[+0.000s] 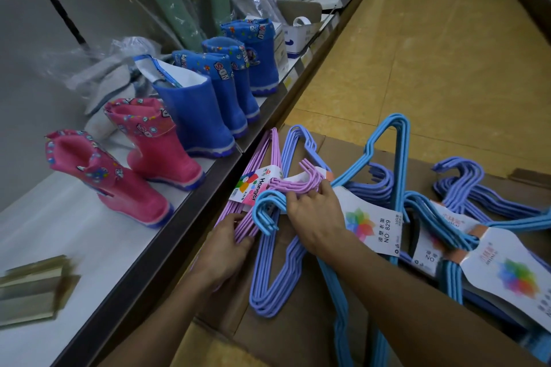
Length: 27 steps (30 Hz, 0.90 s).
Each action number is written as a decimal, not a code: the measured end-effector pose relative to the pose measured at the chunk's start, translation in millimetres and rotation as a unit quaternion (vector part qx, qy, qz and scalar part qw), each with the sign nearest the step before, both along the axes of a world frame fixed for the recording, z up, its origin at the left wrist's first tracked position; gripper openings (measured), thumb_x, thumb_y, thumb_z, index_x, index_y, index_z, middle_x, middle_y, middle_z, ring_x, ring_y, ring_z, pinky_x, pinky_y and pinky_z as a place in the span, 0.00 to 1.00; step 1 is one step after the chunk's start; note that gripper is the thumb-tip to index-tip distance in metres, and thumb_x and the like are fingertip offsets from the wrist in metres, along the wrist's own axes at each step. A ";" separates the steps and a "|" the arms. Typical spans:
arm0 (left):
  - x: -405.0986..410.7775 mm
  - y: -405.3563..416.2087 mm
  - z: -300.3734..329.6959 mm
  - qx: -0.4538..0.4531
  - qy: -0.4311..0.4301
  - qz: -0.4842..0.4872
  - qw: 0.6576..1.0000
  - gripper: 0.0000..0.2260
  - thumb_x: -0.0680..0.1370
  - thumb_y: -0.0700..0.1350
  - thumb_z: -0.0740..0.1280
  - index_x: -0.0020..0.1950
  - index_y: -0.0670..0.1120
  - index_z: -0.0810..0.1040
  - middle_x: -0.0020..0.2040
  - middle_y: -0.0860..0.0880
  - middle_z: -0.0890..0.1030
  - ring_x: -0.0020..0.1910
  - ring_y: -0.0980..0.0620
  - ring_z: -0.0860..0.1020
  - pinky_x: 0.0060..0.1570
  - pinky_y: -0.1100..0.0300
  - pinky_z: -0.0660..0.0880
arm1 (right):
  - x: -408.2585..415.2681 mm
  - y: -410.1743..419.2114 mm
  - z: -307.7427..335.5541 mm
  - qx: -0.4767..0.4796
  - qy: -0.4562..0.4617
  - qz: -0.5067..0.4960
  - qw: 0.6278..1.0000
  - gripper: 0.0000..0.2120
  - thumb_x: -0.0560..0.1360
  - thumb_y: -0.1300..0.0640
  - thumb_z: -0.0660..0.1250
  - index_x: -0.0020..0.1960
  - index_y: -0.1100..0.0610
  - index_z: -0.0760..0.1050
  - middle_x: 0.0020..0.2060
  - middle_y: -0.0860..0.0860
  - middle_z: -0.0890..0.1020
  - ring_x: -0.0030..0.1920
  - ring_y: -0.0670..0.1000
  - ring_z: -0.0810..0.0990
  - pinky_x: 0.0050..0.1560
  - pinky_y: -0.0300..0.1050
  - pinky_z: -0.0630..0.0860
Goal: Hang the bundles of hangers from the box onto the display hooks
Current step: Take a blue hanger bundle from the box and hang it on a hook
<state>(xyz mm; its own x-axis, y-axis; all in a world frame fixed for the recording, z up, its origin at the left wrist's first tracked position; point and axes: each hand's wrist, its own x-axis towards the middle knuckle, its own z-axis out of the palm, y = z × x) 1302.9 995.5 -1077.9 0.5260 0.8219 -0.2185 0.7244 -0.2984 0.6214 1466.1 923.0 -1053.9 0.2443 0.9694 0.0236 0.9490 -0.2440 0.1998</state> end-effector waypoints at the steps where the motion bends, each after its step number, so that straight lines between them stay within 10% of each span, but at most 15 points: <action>1: -2.9 -0.5 0.7 0.004 -0.007 0.002 1.000 0.22 0.78 0.46 0.68 0.71 0.48 0.70 0.66 0.47 0.76 0.64 0.50 0.74 0.60 0.61 0.68 | 0.1 -0.3 1.4 -0.006 0.004 0.001 1.000 0.09 0.66 0.61 0.73 0.45 0.59 0.78 0.31 0.56 0.83 0.37 0.58 0.82 0.62 0.57 0.71; 5: -12.7 -1.0 3.6 0.051 -0.032 0.008 0.998 0.19 0.78 0.44 0.67 0.68 0.46 0.73 0.65 0.47 0.76 0.63 0.51 0.74 0.62 0.61 0.68 | 1.5 -1.7 5.8 0.020 -0.017 -0.004 1.000 0.10 0.64 0.61 0.74 0.45 0.59 0.77 0.26 0.55 0.81 0.32 0.57 0.81 0.62 0.58 0.72; 9: -16.8 -5.1 10.0 0.080 -0.068 0.015 0.994 0.16 0.78 0.42 0.67 0.65 0.47 0.75 0.62 0.48 0.77 0.62 0.52 0.75 0.62 0.61 0.69 | 2.3 -9.2 24.5 0.017 0.002 0.023 1.000 0.19 0.76 0.63 0.60 0.66 0.62 0.66 0.42 0.57 0.84 0.44 0.60 0.82 0.65 0.56 0.64; 15: -13.4 -25.4 21.7 0.117 -0.132 -0.008 0.984 0.11 0.78 0.38 0.65 0.59 0.48 0.79 0.56 0.52 0.79 0.55 0.58 0.76 0.49 0.82 0.64 | 8.3 -16.5 69.5 0.083 0.078 0.007 0.993 0.15 0.76 0.65 0.59 0.62 0.59 0.64 0.47 0.58 0.83 0.47 0.61 0.80 0.58 0.54 0.67; 27: 36.9 -76.2 66.2 -0.062 -0.260 -0.111 0.957 0.15 0.77 0.59 0.63 0.59 0.55 0.77 0.51 0.59 0.82 0.50 0.63 0.80 0.51 0.62 0.75 | 27.6 -36.7 126.2 0.203 0.075 -0.117 0.969 0.14 0.75 0.64 0.59 0.60 0.59 0.63 0.49 0.56 0.83 0.51 0.61 0.81 0.55 0.57 0.68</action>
<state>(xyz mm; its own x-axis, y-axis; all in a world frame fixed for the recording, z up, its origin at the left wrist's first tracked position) 1339.8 919.3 -1011.7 0.7484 0.6626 0.0314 0.2349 -0.3089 0.9216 1493.7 886.3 -927.7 0.4863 0.8058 0.3379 0.8693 -0.4855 -0.0933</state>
